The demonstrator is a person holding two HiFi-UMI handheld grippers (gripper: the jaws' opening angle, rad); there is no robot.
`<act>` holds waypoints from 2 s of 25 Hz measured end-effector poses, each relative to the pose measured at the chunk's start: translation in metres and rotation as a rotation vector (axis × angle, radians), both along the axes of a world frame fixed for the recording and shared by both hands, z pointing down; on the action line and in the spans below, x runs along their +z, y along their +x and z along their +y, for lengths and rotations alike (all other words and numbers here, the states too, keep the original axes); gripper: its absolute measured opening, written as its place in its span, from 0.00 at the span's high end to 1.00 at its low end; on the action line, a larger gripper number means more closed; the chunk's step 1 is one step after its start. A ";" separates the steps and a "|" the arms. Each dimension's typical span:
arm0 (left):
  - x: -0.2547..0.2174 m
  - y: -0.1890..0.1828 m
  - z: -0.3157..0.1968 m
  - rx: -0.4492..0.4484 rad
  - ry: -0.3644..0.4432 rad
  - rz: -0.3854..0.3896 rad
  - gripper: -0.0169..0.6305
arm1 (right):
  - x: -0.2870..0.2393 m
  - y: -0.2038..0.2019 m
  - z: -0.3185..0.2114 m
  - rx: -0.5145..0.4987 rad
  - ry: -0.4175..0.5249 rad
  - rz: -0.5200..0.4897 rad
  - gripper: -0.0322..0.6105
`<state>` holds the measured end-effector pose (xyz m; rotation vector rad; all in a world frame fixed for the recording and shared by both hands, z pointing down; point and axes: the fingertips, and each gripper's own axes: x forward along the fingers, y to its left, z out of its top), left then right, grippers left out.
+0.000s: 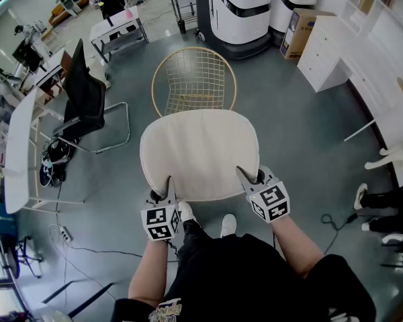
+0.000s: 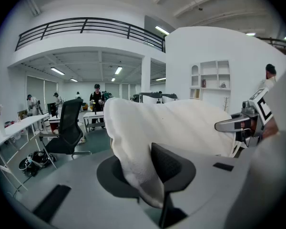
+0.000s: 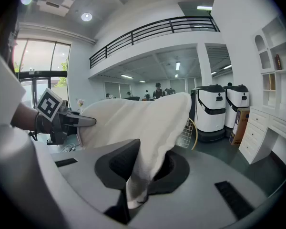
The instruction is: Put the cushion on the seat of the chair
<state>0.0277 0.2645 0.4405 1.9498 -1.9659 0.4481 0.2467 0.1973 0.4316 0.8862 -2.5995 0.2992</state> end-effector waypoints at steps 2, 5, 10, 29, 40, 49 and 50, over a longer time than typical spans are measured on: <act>-0.002 -0.001 -0.001 0.000 0.000 -0.001 0.83 | -0.001 -0.001 0.000 0.001 0.001 0.000 0.85; -0.003 0.000 -0.002 0.000 0.000 -0.002 0.83 | -0.002 0.000 -0.001 0.002 0.000 0.000 0.85; -0.002 -0.004 -0.003 -0.010 0.000 0.006 0.83 | -0.004 -0.004 -0.003 -0.014 0.002 -0.019 0.84; 0.006 -0.105 -0.032 0.003 -0.017 0.046 0.83 | -0.001 -0.103 -0.028 0.010 -0.029 0.001 0.84; 0.012 -0.216 -0.077 0.049 -0.028 0.047 0.83 | 0.009 -0.211 -0.066 0.051 -0.045 -0.005 0.84; 0.013 -0.275 -0.099 0.073 -0.020 0.059 0.82 | 0.011 -0.268 -0.082 0.085 -0.046 -0.022 0.84; 0.013 -0.278 -0.101 0.076 -0.021 0.059 0.82 | 0.011 -0.271 -0.083 0.087 -0.048 -0.019 0.84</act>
